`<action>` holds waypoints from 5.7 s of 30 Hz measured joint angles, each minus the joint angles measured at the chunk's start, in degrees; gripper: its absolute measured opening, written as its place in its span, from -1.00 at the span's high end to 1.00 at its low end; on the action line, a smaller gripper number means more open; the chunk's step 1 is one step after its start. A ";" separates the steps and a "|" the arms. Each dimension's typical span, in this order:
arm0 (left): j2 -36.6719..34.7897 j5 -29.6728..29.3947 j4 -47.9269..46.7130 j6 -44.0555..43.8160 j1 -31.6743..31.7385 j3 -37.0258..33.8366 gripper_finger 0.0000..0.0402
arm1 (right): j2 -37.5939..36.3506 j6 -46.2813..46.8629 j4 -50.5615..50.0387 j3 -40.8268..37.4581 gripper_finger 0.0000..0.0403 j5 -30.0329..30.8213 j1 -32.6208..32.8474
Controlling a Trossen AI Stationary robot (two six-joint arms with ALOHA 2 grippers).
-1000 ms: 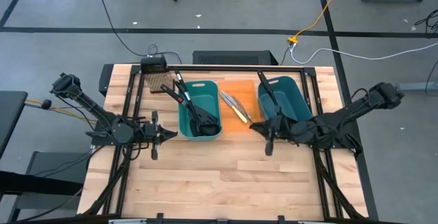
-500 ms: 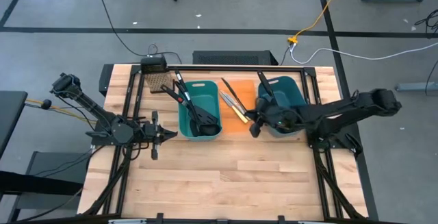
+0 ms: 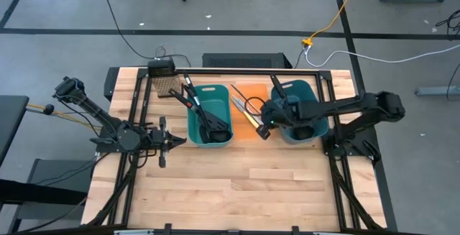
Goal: Pick & Place Kitchen Items
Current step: Put the silver knife into the orange bin, then adjust the bins on the table
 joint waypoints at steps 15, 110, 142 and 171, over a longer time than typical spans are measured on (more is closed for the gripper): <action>0.00 0.00 -0.07 0.21 0.00 0.00 0.91 | 7.19 0.73 0.20 0.93 0.87 -11.59 -9.44; 0.00 0.70 -1.31 1.40 -0.15 0.02 0.91 | 16.28 -21.99 6.80 12.89 0.50 -6.77 -5.39; 5.24 1.53 1.16 4.16 -3.06 4.20 0.91 | -20.07 -27.95 27.19 -12.77 0.96 -3.25 15.87; 32.37 10.50 -47.65 -7.93 5.20 43.06 0.15 | -51.58 -33.80 45.76 -36.39 0.97 11.16 37.44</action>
